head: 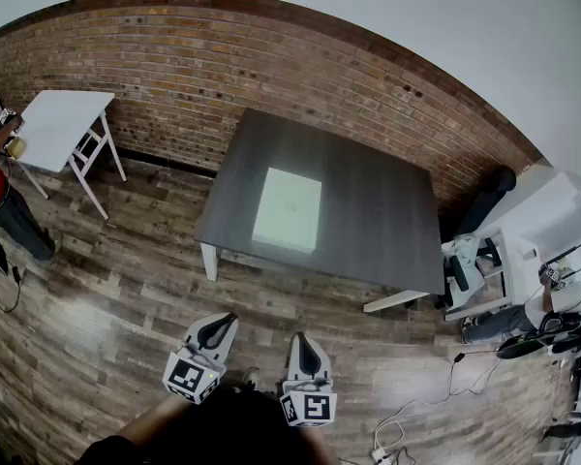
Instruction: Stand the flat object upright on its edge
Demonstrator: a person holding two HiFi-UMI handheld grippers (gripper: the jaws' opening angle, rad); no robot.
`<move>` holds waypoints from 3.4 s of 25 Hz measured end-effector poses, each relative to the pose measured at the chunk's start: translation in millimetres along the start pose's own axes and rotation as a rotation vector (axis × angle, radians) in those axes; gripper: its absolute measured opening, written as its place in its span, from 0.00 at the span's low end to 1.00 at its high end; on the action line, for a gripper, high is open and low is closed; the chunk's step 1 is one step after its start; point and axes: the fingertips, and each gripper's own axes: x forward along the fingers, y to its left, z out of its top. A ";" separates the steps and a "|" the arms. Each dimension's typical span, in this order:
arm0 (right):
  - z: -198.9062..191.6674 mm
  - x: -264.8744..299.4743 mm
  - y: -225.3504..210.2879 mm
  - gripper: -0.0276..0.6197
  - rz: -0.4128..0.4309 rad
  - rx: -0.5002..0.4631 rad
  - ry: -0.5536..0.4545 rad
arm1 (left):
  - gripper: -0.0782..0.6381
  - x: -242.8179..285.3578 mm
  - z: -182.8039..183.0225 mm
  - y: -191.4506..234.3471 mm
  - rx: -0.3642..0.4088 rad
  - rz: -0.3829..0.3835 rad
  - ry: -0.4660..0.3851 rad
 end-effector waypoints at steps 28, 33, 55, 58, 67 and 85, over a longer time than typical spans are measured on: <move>-4.5 19.8 52.5 0.08 -0.013 -0.015 0.001 | 0.17 -23.7 -15.9 35.0 0.012 -0.065 0.026; -9.9 30.8 60.7 0.08 -0.045 -0.026 0.010 | 0.17 -26.0 -21.1 52.4 0.007 -0.086 0.030; -10.2 129.4 -26.8 0.08 0.025 -0.042 0.009 | 0.17 102.2 -16.4 76.9 -0.013 -0.047 0.018; -8.6 145.3 -51.3 0.08 0.046 -0.039 0.012 | 0.17 131.6 -9.5 74.3 -0.020 -0.046 -0.003; -15.4 173.8 -124.2 0.08 0.094 -0.016 0.037 | 0.17 204.3 -12.4 64.1 -0.006 0.034 0.019; -67.7 218.8 -187.6 0.08 0.152 0.005 0.117 | 0.17 260.2 -43.6 80.8 0.072 0.165 0.056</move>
